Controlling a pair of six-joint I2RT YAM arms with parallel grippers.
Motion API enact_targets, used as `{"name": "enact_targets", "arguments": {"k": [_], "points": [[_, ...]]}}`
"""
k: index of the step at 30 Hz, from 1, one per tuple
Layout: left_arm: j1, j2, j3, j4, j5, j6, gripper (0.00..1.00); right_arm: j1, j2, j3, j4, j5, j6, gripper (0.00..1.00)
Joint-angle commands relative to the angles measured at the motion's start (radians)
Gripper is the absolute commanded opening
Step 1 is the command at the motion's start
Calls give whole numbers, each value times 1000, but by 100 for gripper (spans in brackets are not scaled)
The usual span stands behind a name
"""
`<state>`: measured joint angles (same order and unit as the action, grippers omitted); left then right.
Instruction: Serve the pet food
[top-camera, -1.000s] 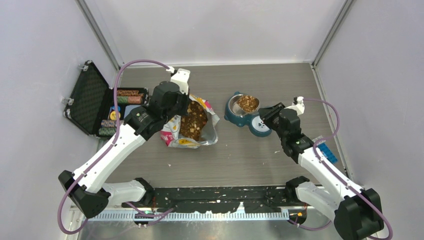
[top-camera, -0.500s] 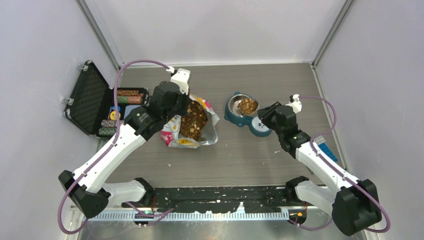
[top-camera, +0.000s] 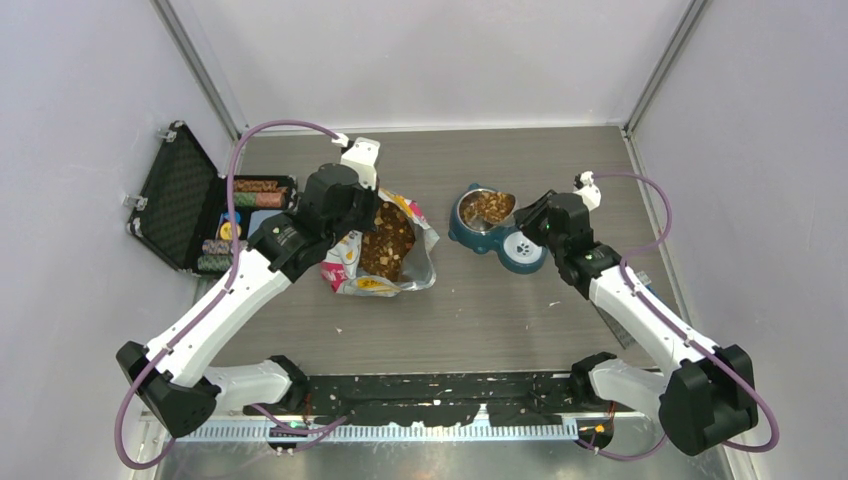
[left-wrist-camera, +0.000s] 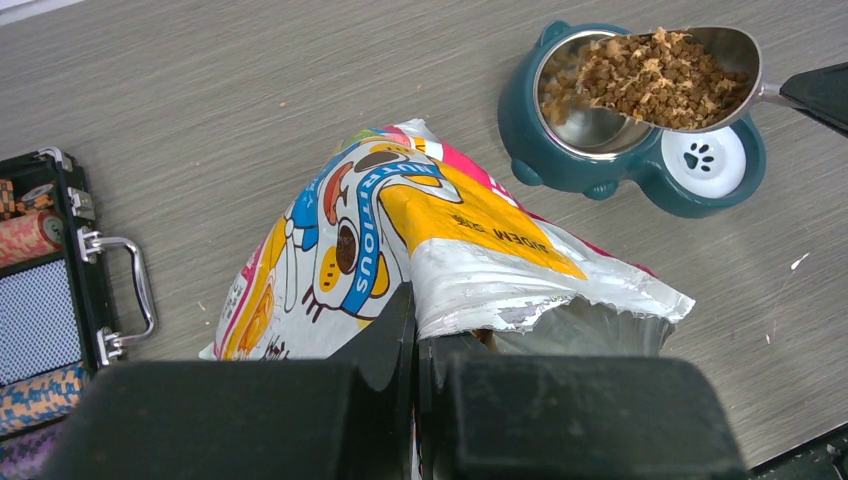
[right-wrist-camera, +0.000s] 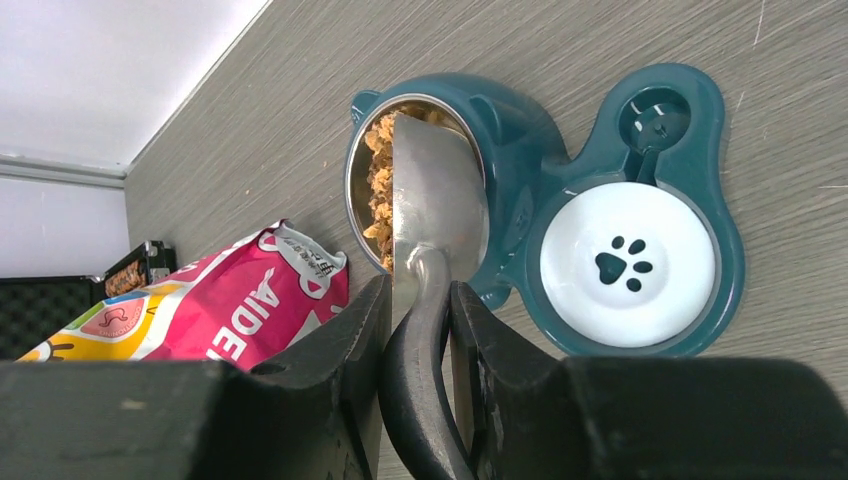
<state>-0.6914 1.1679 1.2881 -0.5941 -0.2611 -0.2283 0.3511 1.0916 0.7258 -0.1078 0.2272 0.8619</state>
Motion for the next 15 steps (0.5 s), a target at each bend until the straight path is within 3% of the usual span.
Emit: {"name": "enact_targets", "arguments": {"k": [1,15], "points": [[-1,-44,22,160,13,-6,0,3,-2,82,0,40,-30,5],[-1,-44,21,160,5,-3,0,23,44,177,-105,70,-78,5]]}}
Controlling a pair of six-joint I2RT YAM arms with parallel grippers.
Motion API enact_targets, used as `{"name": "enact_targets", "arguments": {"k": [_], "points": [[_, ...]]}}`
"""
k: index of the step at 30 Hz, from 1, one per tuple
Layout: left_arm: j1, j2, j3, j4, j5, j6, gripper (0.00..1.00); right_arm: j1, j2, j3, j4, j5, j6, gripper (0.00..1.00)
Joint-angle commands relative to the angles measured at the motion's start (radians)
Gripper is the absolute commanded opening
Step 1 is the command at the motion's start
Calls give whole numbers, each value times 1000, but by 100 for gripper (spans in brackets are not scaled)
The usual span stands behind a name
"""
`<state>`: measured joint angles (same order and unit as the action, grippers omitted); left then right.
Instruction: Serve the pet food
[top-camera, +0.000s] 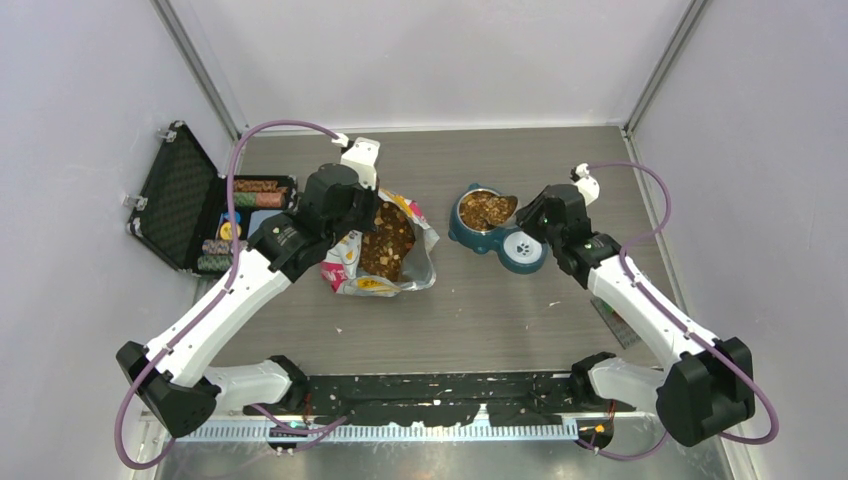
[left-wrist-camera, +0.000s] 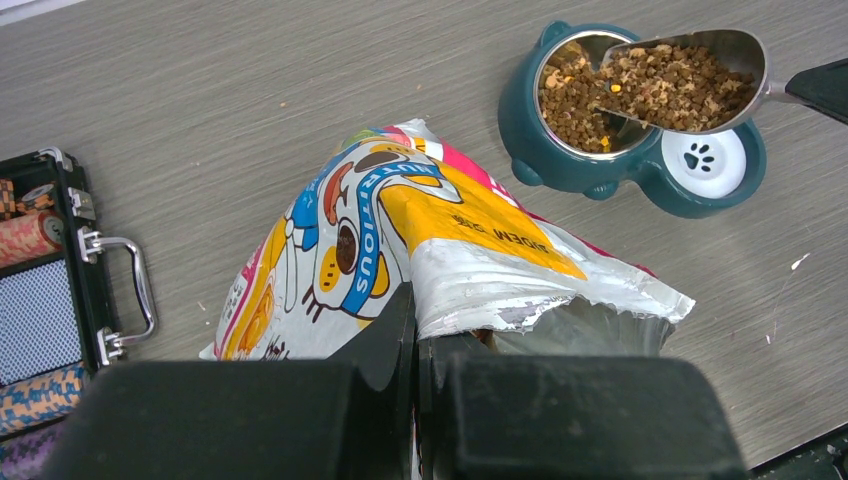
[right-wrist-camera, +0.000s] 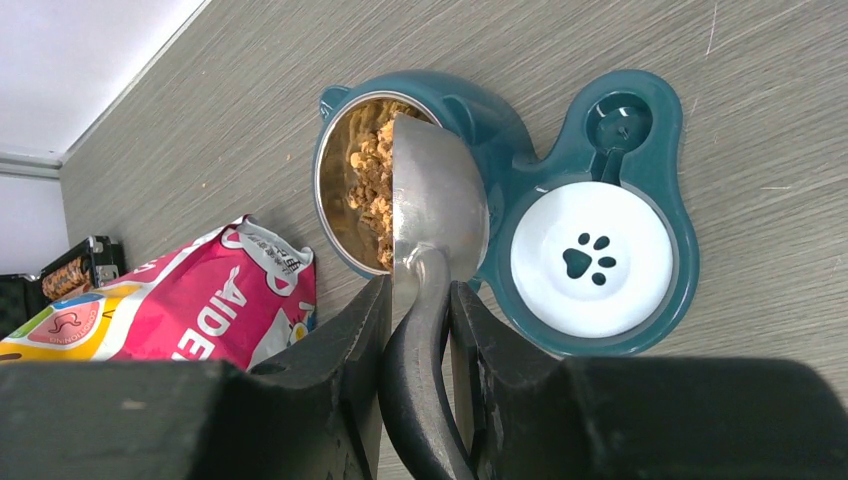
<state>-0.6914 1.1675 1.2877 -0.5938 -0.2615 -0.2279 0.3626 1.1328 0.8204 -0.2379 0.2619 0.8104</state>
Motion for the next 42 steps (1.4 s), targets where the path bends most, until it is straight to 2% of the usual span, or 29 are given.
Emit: {"name": "enact_targets", "arguments": {"k": [1,20,29,42], "points": [[-1,-43,21,160,5,-4,0,13,7,86,18,37,-31,5],[0,-55,10,164,7,-3,0,61,89,217,-88,106,-98,5],[0,-58,6,169,4,-2,0,110,137,296,-163,189,-149,5],[0,-57,3,171,6,-2,0,142,153,336,-208,242,-175,5]]}}
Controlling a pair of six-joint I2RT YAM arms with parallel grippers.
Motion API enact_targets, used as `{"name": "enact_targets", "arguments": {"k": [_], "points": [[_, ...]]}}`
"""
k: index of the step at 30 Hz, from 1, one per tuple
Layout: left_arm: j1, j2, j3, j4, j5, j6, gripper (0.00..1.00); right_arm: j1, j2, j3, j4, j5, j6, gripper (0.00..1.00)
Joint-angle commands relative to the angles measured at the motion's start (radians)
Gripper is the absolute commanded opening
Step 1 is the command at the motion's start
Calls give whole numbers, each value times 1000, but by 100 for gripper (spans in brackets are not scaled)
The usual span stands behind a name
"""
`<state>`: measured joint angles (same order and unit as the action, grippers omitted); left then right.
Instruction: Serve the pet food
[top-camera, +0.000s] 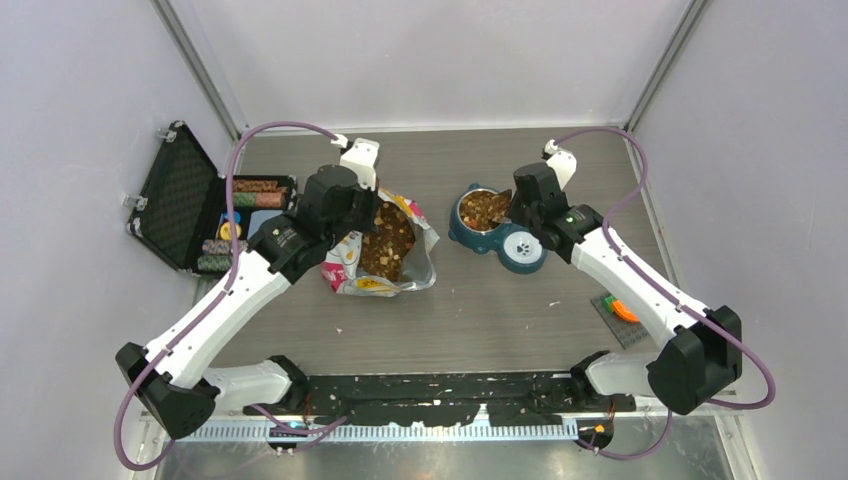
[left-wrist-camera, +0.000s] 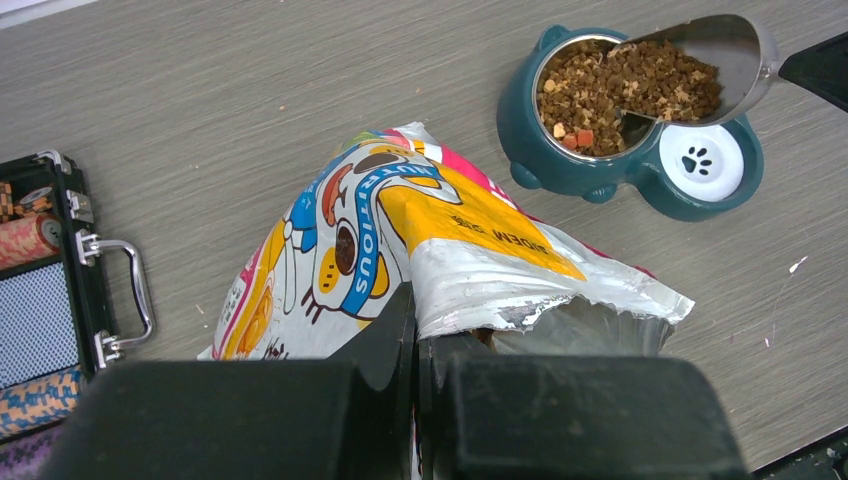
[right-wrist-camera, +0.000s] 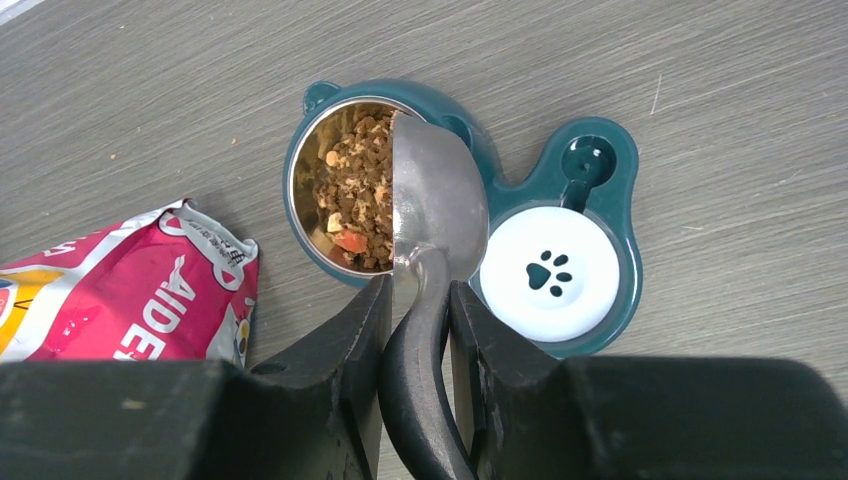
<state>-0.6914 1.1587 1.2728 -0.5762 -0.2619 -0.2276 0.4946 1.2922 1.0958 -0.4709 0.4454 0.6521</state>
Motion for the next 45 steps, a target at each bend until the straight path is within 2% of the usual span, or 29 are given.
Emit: {"name": "enact_targets", "arguments": {"k": [1,45], "points": [[0,-49,17,153,6,-3,0,12,-6,62,21,62,-21,5],[3,-51,14,154,13,-4,0,123,65,177,-69,207,-161,5]]}}
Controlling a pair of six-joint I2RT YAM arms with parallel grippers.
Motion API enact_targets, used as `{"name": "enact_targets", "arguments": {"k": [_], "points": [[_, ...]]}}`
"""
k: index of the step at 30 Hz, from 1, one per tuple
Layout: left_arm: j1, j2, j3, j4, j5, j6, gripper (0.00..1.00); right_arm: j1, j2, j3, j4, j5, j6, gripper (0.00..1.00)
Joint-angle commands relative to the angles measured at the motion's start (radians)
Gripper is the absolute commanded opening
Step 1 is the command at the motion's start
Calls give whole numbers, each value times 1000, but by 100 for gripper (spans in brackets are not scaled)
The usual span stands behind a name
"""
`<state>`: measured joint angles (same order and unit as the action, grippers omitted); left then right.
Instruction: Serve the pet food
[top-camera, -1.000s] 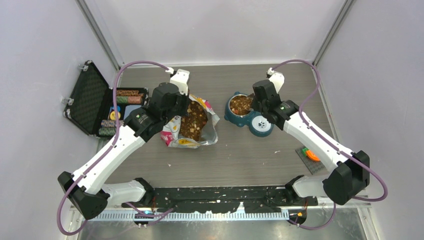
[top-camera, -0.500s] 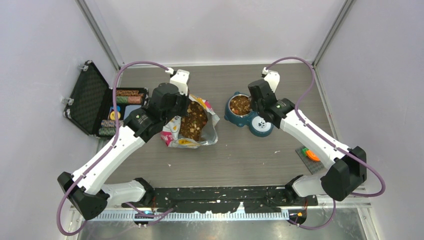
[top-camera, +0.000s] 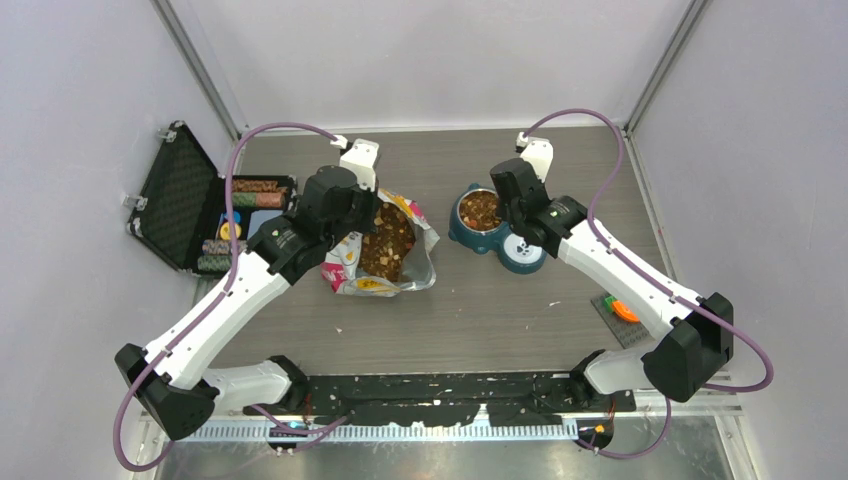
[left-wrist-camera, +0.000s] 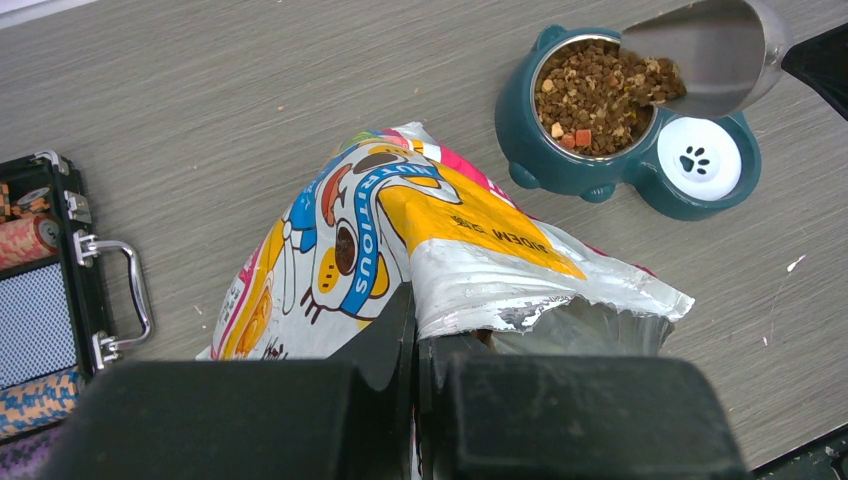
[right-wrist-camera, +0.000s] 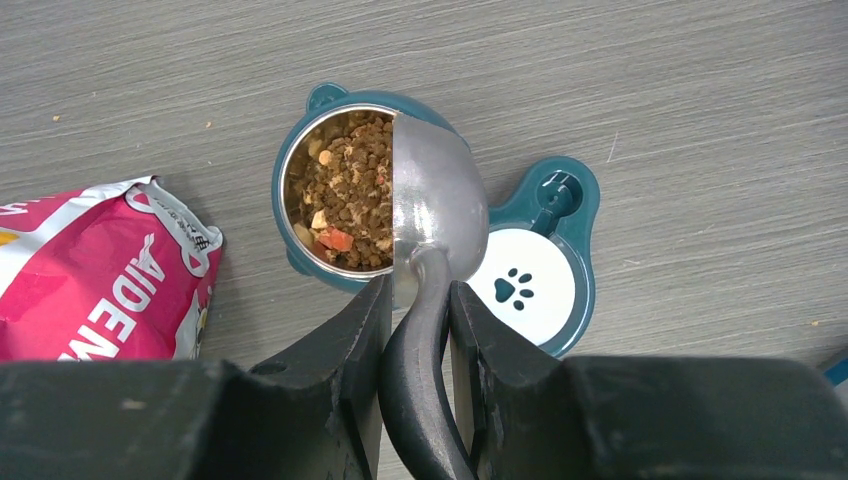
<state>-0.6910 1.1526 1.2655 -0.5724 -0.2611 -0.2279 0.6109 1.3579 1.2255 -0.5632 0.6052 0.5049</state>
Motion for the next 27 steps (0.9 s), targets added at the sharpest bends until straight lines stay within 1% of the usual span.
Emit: {"name": "enact_targets", "arguments": {"k": [1,7,16,27], "points": [[4,-44,22,151,13,-4,0,7,0,47,23,47,-14,5],[5,-43,23,151,13,-4,0,10,-7,46,14,66,-26,5],[5,-40,24,149,13,-4,0,11,-3,44,4,50,-40,5],[5,-39,25,151,14,-4,0,12,-50,24,-1,57,-46,5]]}}
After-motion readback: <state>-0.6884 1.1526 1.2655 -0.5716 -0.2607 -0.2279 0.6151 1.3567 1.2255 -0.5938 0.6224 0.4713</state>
